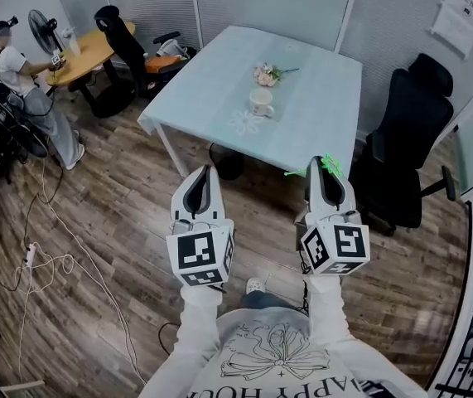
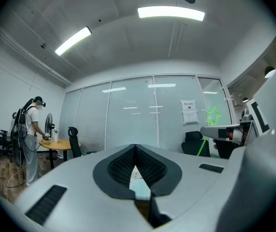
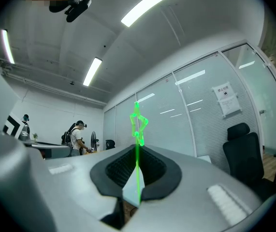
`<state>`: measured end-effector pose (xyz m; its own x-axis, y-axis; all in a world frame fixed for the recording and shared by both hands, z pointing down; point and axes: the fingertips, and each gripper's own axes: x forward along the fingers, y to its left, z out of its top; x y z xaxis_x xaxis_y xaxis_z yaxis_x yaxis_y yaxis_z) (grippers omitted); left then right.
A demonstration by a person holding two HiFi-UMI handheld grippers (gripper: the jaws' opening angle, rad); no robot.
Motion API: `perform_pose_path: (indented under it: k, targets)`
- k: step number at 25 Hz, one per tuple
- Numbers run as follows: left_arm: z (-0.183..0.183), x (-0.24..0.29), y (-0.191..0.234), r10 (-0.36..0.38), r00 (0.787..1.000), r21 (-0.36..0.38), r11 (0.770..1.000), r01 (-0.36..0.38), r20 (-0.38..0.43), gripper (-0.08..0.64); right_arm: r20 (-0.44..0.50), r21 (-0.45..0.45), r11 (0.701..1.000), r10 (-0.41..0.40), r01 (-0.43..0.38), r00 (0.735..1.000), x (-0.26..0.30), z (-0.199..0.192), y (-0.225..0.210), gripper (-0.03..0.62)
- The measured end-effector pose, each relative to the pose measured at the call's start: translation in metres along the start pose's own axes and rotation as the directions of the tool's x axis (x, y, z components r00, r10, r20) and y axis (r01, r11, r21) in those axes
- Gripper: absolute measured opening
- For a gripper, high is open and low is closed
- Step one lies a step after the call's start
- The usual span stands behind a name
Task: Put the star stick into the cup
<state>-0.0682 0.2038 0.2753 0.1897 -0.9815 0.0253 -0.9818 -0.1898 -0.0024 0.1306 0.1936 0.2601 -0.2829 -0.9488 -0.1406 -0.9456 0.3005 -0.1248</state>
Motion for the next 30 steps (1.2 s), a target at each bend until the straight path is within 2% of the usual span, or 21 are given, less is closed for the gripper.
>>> perform_pose_path:
  k: [5,11,20,30]
  targets:
    - [-0.007,0.045,0.007,0.031,0.999,-0.011,0.999,-0.031,-0.018,0.005,-0.009,0.001,1.0,0.012,-0.012,1.0,0.042,-0.005,-0.022,0.023]
    - [-0.013,0.082,0.008,0.035,0.999,-0.006,0.999,-0.035,-0.035,0.004,-0.017,0.018,1.0,0.007,-0.007,1.0,0.075,-0.015,-0.043,0.023]
    - [-0.019,0.135,0.015,0.013,0.999,-0.002,1.0,-0.013,-0.048,0.003,-0.028,0.03,0.999,-0.016,0.017,0.999,0.119,-0.03,-0.062,0.023]
    - [-0.026,0.23,0.027,-0.041,0.998,-0.003,0.999,0.041,-0.055,0.005,-0.021,0.025,0.998,-0.059,0.059,0.998,0.2,-0.045,-0.089,0.023]
